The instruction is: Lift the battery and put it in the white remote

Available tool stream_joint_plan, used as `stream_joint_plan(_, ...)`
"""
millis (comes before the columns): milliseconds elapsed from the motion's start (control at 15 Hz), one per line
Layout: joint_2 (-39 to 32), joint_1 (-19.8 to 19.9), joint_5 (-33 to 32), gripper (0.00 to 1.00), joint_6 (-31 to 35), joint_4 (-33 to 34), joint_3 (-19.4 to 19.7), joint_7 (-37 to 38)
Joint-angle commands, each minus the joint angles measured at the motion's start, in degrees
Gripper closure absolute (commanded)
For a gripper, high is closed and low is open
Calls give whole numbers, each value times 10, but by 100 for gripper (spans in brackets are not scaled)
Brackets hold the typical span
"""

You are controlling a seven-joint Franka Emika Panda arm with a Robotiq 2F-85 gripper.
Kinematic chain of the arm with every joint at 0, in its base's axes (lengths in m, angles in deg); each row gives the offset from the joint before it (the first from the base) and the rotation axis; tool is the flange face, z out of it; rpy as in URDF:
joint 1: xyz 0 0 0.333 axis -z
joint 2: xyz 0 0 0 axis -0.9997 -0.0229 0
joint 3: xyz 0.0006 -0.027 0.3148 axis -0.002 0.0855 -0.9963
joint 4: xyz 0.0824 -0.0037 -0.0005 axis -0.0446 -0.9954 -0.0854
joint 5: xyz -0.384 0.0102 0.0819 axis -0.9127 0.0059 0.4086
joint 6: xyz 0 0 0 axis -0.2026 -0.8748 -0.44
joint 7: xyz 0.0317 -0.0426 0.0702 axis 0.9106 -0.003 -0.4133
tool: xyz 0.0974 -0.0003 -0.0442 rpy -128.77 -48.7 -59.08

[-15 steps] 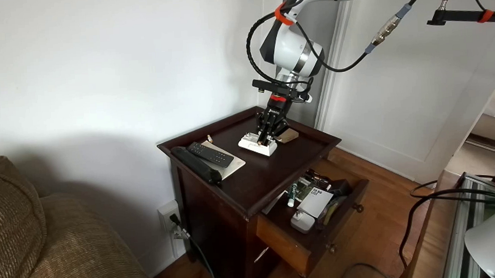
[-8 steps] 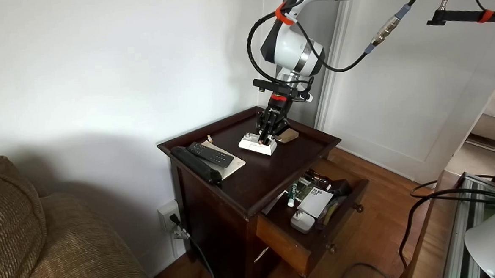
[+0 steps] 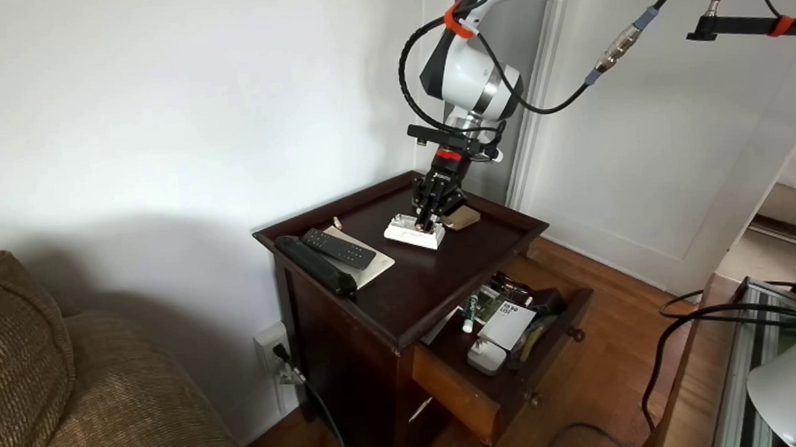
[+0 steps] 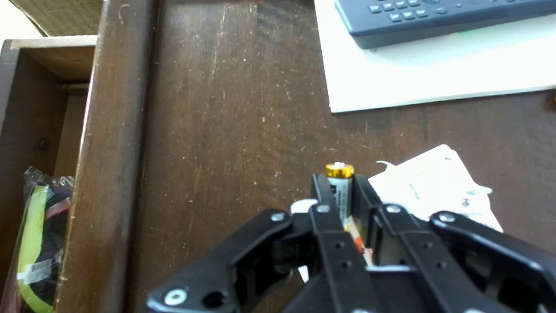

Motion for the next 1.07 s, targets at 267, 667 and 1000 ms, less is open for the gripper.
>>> stream_joint_plan(267,-7,6,-27,96,-35,14,12,-14)
stream_joint_plan(667,-12,4,-67,96,-18,20,16,-26)
stream_joint_plan(1000,-13,5,-85,96,-16,24,10,-51)
